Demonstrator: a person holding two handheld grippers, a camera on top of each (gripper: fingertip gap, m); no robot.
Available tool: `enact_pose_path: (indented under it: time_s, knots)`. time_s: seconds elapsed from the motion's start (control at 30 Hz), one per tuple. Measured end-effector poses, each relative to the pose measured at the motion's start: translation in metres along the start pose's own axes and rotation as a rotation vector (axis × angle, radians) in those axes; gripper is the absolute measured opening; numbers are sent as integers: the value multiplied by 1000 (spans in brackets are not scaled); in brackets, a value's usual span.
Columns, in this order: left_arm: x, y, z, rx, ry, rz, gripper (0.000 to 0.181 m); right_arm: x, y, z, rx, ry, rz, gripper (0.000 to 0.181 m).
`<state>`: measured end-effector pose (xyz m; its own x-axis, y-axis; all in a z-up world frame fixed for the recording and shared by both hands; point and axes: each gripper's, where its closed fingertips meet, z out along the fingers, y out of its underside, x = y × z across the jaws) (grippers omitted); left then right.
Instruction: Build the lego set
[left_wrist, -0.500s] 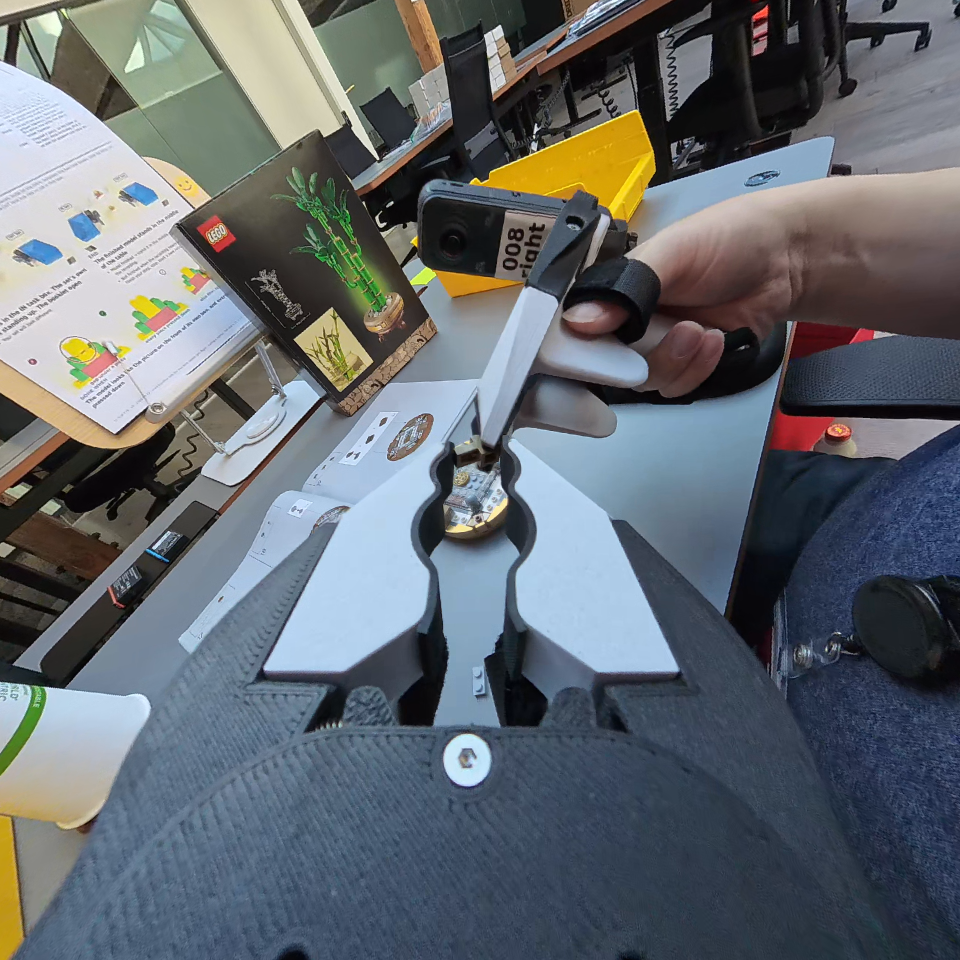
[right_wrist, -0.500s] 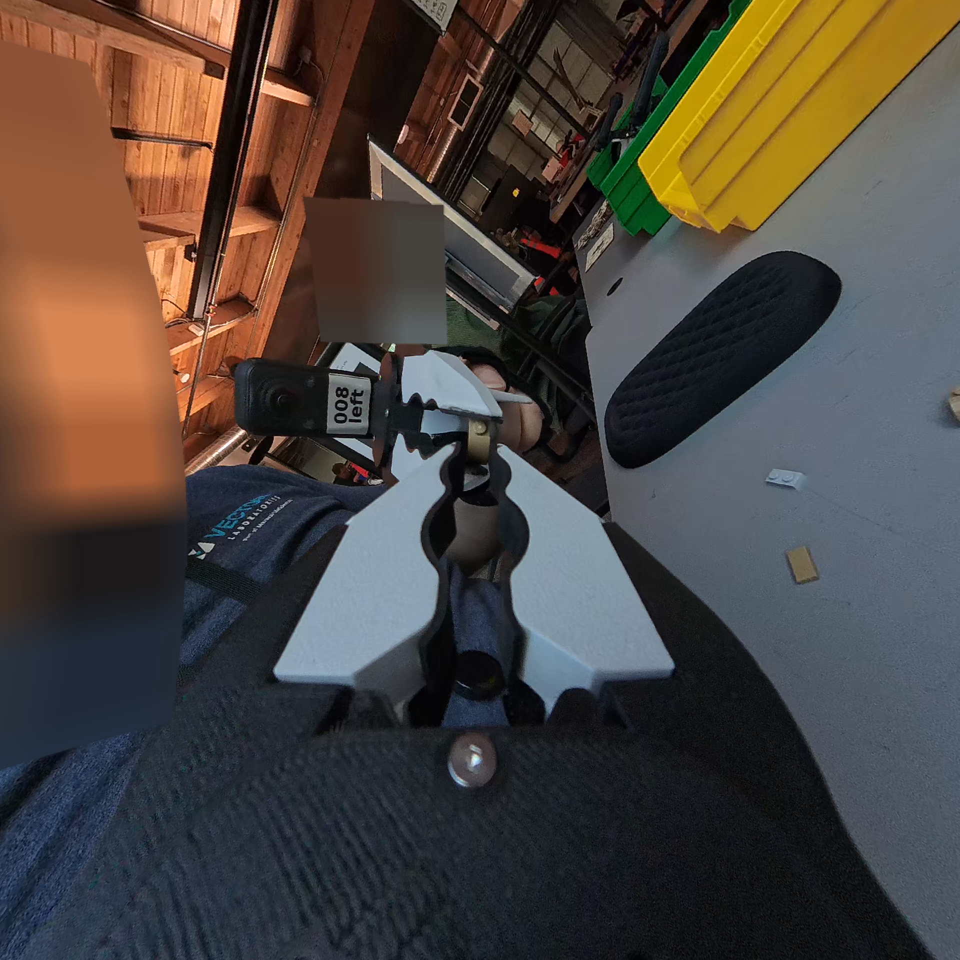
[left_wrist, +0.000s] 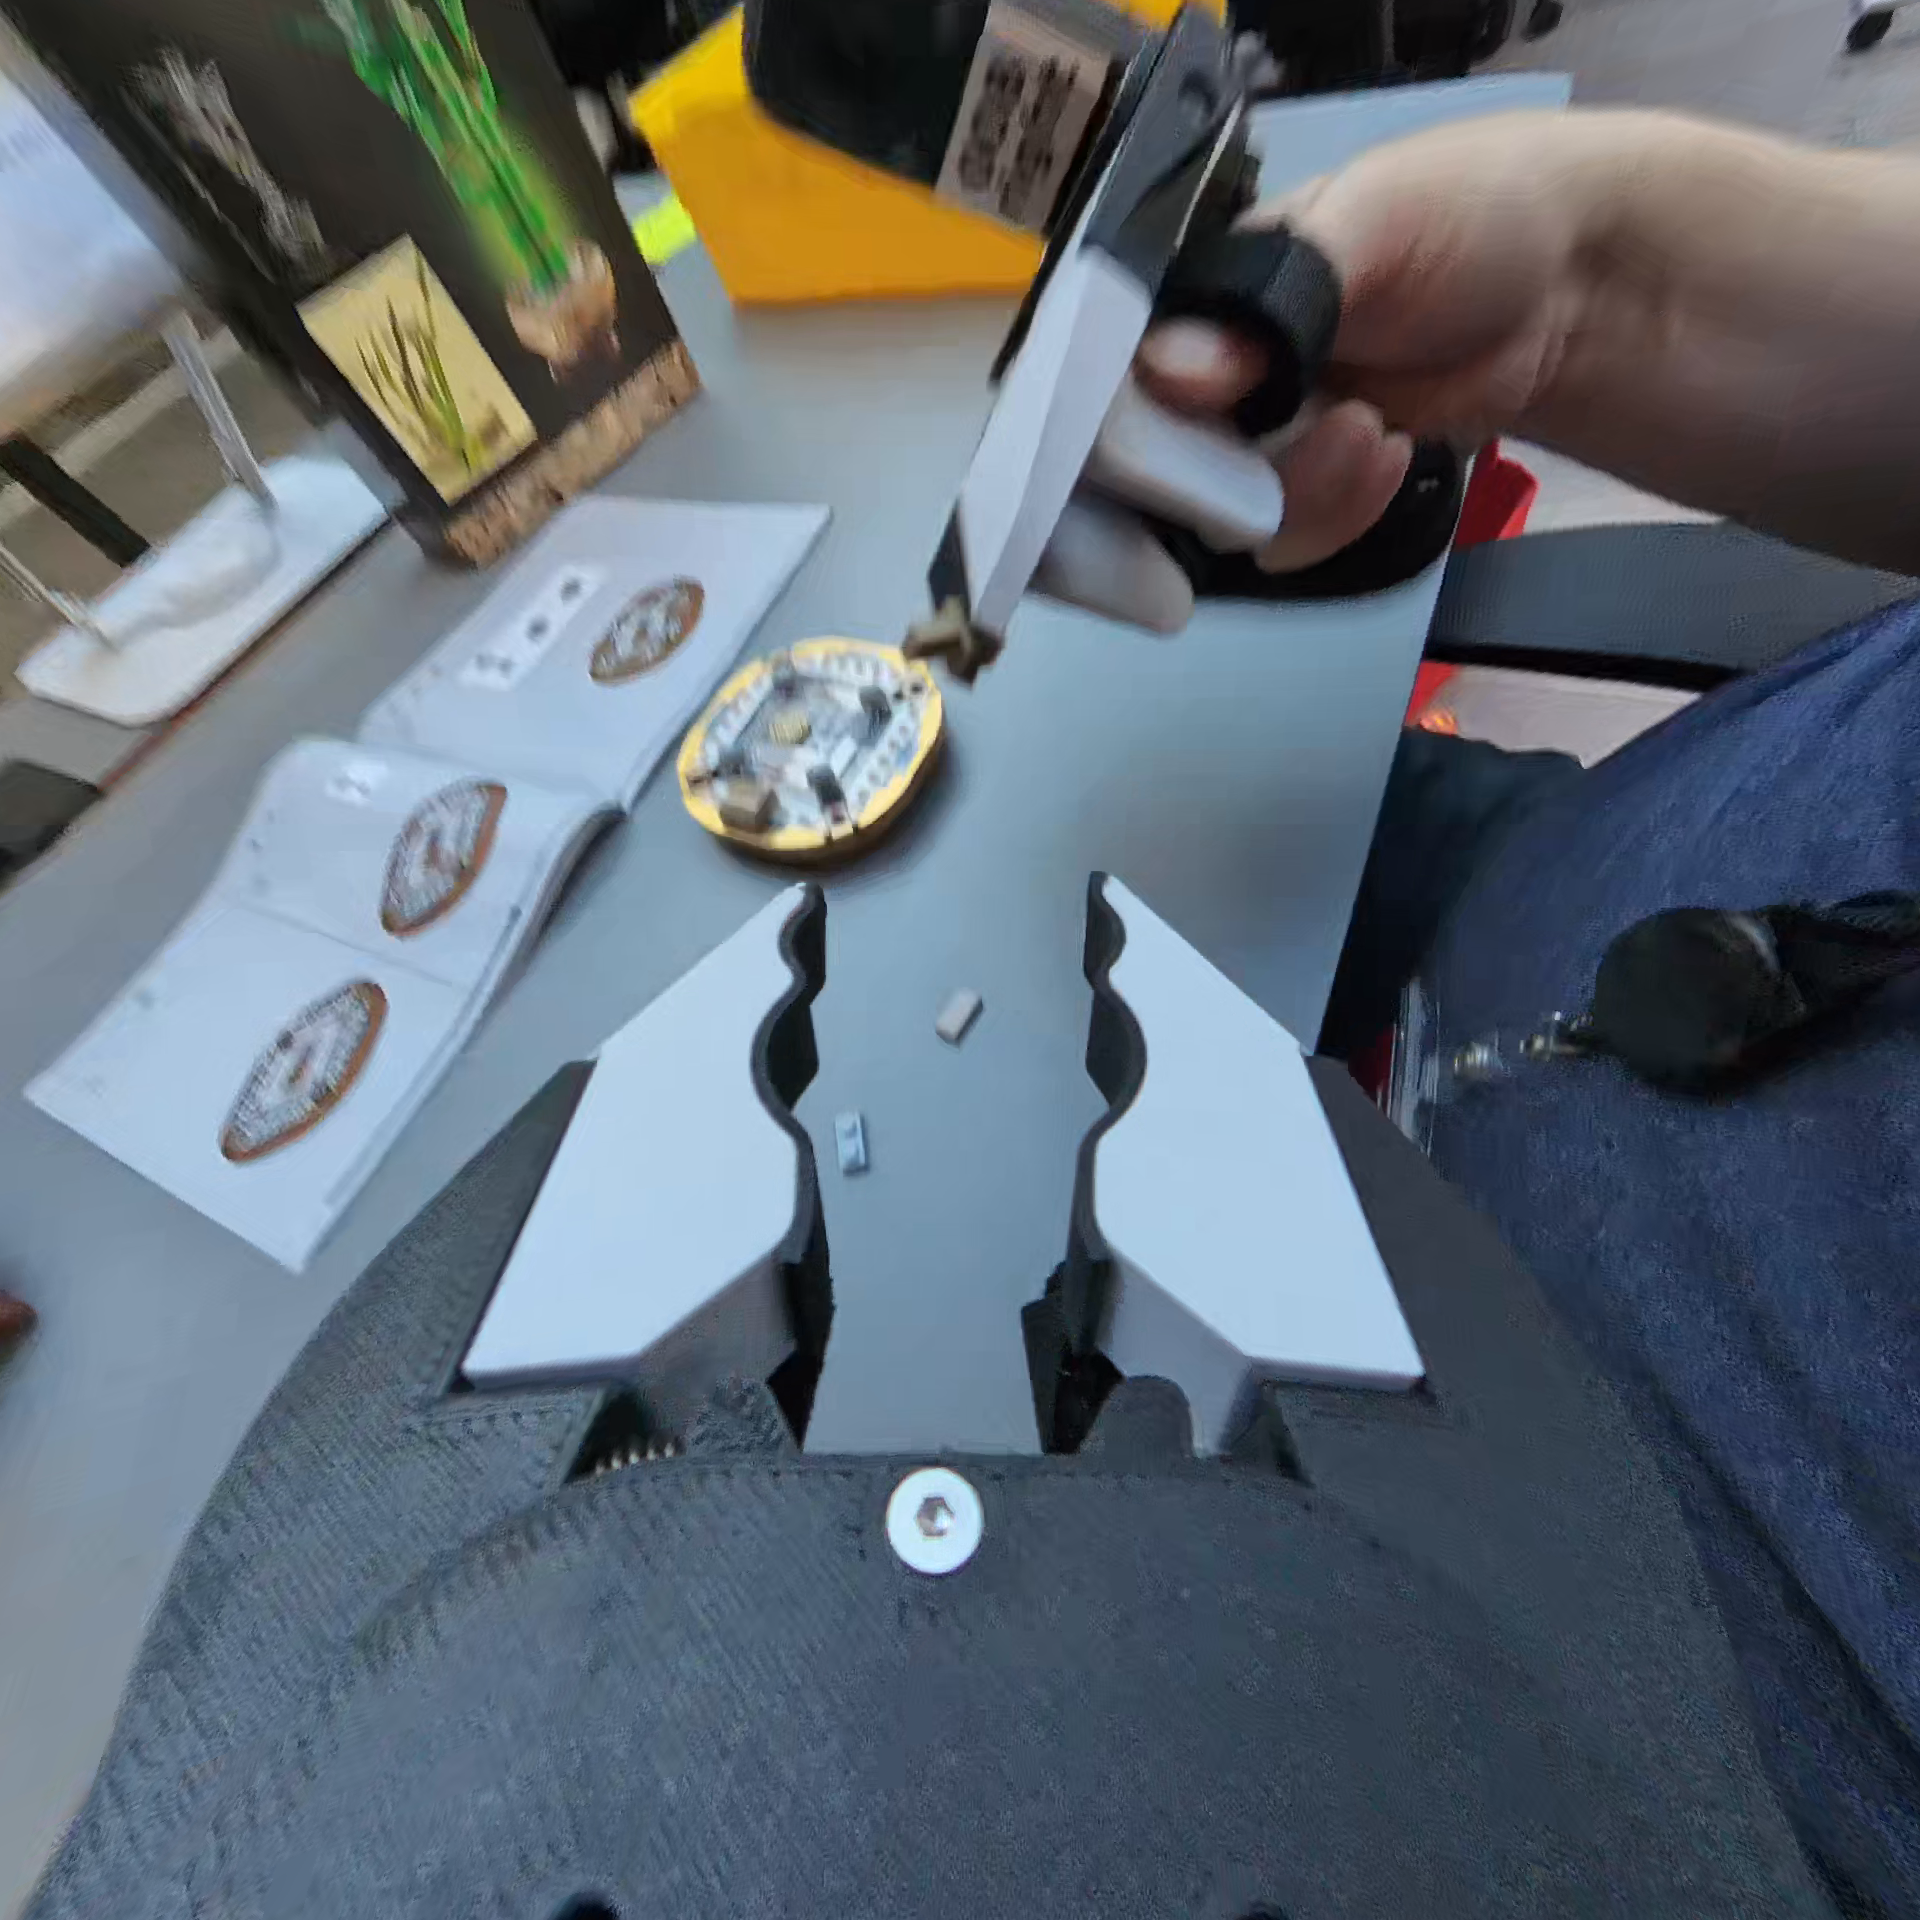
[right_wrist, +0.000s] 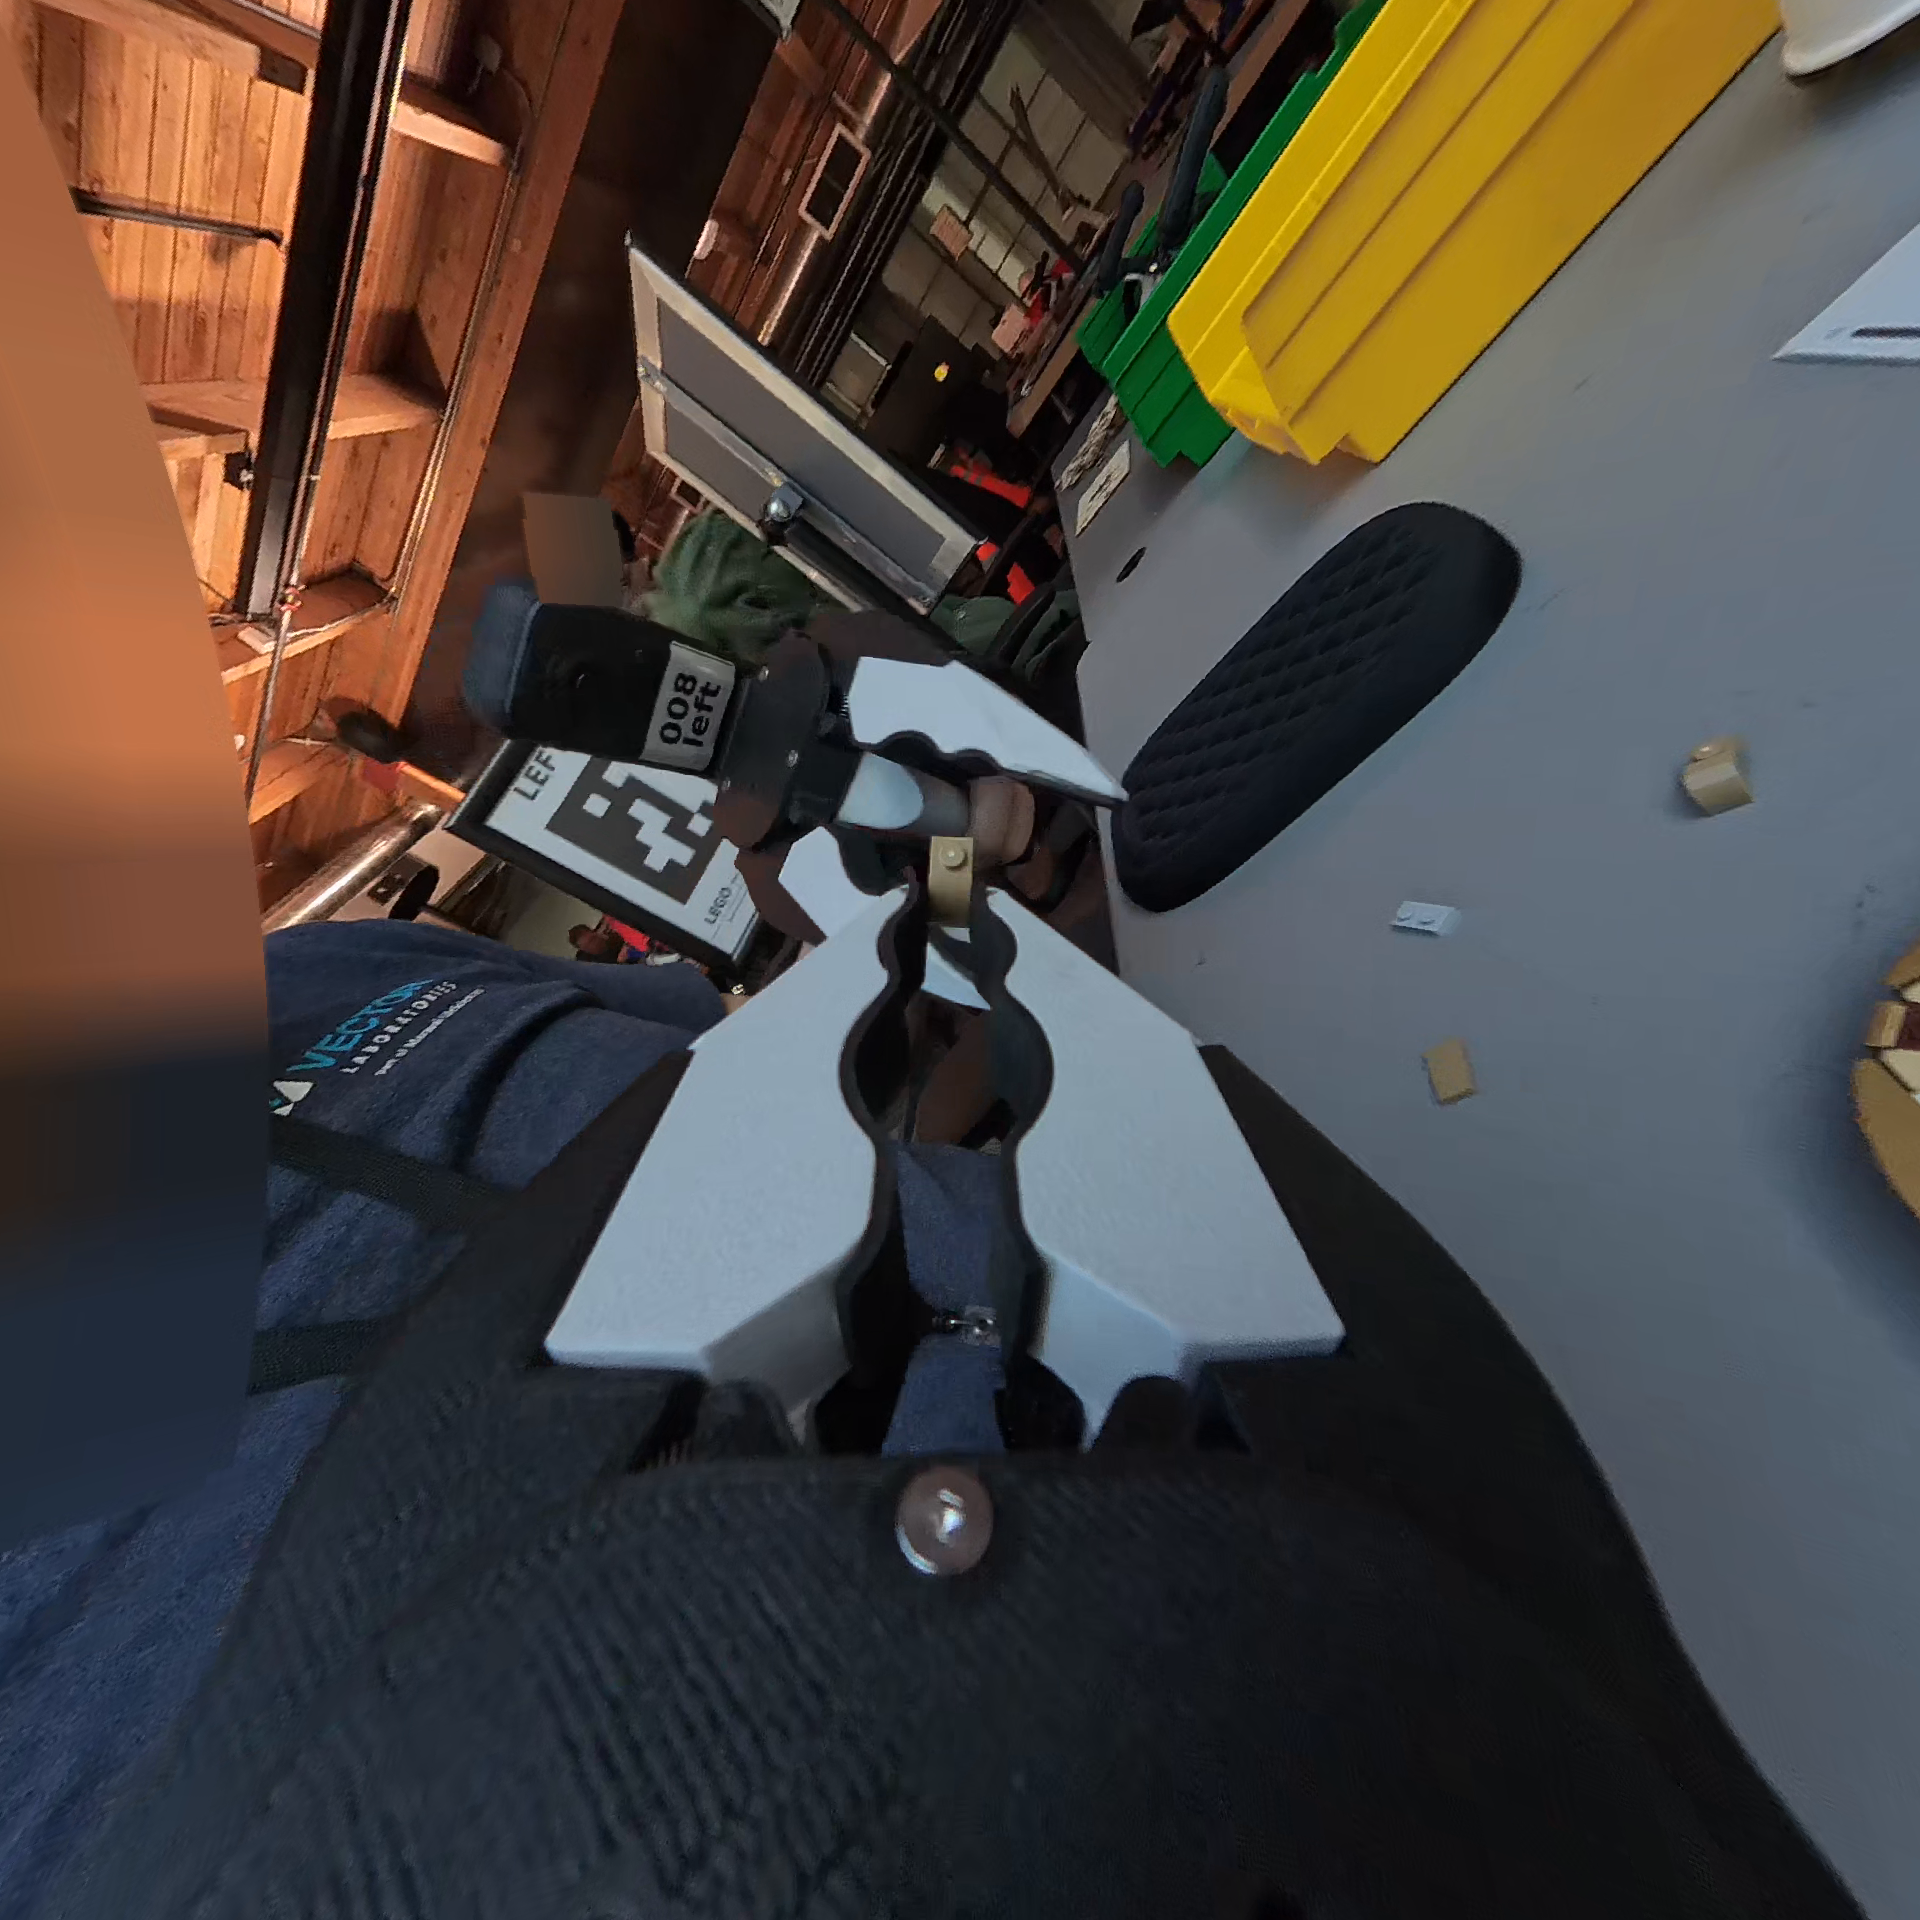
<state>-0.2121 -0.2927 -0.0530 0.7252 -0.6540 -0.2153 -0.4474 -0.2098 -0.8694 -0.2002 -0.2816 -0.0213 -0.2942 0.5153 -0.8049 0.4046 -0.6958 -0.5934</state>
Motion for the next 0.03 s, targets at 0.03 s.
enact_pose_path:
  time_s: [0.03]
  knots:
    - [-6,19,2,-65,9,-60,48,7,-2,-4,15,36,-14,6]
